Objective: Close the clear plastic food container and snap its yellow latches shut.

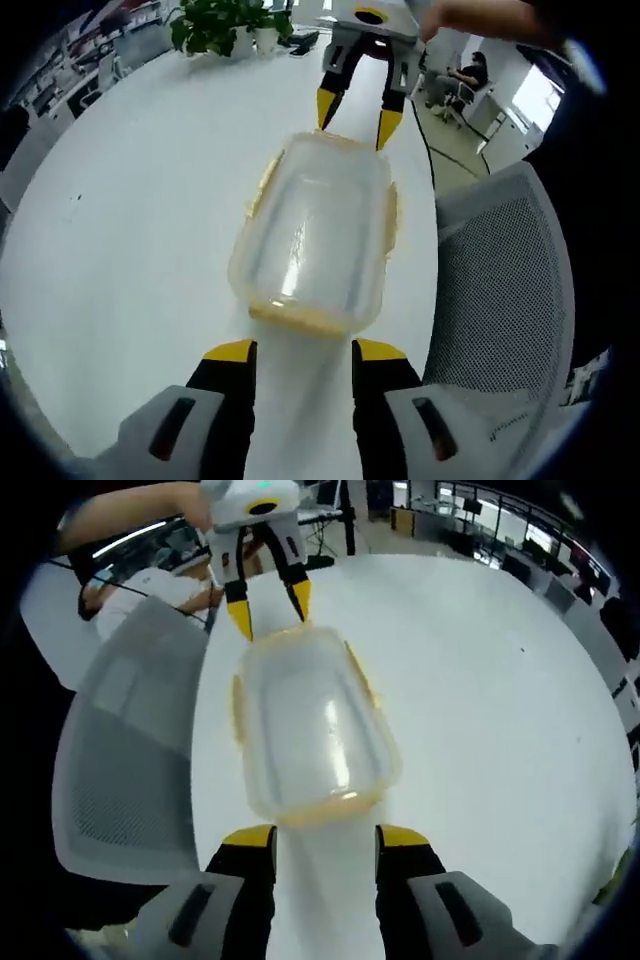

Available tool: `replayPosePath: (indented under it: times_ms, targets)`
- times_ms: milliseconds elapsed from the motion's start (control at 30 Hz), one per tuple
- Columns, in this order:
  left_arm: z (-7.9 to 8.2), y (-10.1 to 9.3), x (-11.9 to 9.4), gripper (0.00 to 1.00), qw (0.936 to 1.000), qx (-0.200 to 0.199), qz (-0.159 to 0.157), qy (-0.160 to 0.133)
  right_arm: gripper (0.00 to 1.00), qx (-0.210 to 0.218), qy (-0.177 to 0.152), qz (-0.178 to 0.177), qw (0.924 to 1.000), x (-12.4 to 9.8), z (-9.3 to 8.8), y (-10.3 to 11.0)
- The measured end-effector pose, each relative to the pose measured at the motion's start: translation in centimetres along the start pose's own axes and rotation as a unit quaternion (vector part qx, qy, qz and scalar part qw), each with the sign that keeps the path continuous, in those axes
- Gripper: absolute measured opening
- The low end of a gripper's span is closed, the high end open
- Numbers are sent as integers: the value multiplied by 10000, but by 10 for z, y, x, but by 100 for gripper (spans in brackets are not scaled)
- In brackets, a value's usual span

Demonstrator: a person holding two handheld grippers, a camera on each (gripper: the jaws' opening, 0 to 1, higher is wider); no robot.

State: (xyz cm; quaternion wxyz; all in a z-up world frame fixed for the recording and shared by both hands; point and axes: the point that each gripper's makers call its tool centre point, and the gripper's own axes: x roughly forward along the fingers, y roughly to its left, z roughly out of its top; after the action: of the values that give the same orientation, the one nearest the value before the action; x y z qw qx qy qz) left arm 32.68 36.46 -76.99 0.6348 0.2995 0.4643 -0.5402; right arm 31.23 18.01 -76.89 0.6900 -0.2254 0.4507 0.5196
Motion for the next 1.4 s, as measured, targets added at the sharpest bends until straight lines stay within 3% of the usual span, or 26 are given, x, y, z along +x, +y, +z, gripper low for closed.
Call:
replayPosePath:
  times_ms: [200,300,433,533,600,667,1000,1133,1400]
  targets:
    - [-1,2,-1,34,9950,-956,-5,-285,39,826,-289,-47,9962,-2,6,-1]
    - [2,1,-2,33,9834,-1711,-88,-591,39,1202,-442,-35,9918,-1,8,1]
    - [8,5,-1,31,9694,-2253,-85,-969,38,1494,-572,-174,9870,-3,8,-5]
    - [14,9,1,31,9538,-2710,-93,-1292,38,2055,-782,-223,9753,-4,11,-8]
    - [15,9,3,31,9416,-3071,-170,-1368,38,2223,-793,-253,9714,-2,9,-9]
    - [17,9,6,30,9369,-3179,-209,-1439,37,2320,-793,-281,9691,0,8,-9]
    - [13,11,9,27,9241,-3556,-215,-1382,34,2620,-809,-375,9609,7,13,-3]
    - [12,14,10,28,9194,-3680,-226,-1371,34,2630,-708,-437,9612,10,13,-2]
    - [15,9,10,25,9193,-3666,-265,-1408,32,2799,-722,-536,9558,12,12,-2]
